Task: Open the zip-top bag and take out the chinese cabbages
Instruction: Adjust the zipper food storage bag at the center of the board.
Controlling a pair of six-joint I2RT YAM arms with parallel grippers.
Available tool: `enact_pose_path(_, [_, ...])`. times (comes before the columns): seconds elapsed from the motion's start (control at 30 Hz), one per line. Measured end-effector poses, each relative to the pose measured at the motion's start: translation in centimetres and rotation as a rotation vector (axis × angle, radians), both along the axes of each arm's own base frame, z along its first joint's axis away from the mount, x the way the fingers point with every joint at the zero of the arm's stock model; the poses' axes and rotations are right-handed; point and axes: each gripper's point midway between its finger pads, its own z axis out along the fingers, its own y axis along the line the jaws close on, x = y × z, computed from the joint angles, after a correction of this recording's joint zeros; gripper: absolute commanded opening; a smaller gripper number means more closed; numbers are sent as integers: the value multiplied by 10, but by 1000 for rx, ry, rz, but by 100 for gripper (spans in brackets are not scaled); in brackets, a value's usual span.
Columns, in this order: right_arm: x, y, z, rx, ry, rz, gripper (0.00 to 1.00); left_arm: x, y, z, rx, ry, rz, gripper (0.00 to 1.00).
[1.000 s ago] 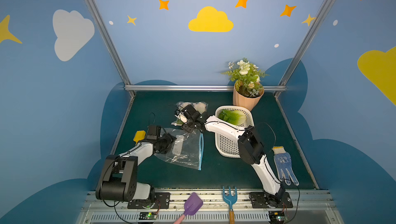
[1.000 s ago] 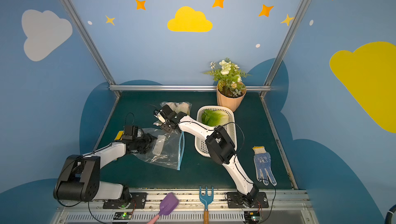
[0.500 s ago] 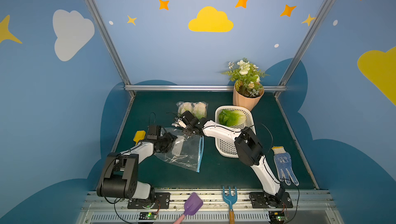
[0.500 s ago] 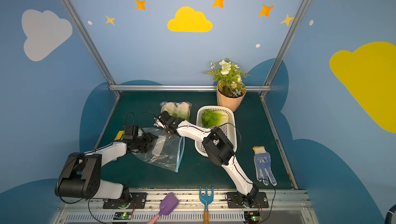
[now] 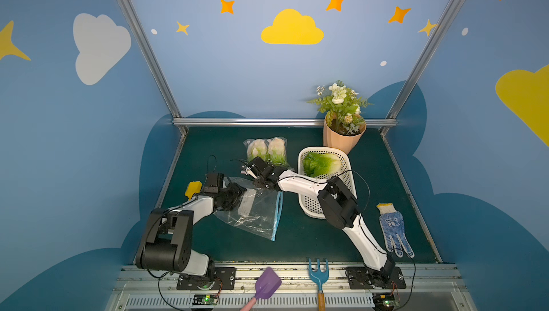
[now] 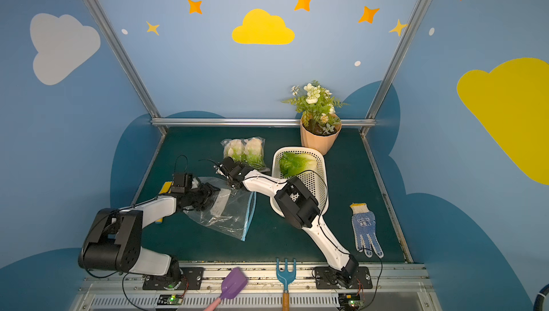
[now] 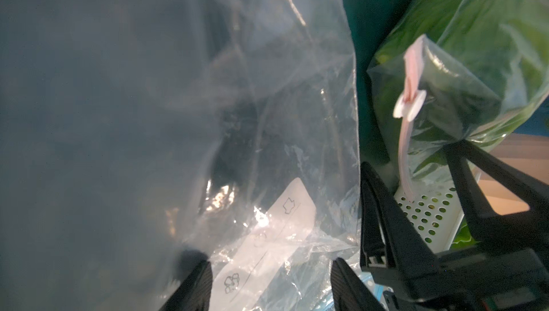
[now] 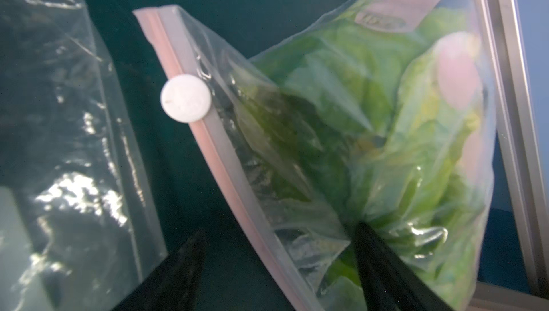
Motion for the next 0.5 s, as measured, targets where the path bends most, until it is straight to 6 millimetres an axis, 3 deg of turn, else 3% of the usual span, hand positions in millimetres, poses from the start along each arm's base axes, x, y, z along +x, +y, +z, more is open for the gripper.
enact_pose_path(0.1, [6, -1, 1, -6, -24, -4, 45, 1, 0, 0, -1, 1, -1, 65])
enact_pose_path(0.27, [15, -2, 5, -5, -56, -13, 2, 3, -1, 0, -3, 3, -3, 64])
enact_pose_path(0.5, [18, -2, 6, -1, -64, -13, 0, 4, -1, 0, -4, 4, -3, 64])
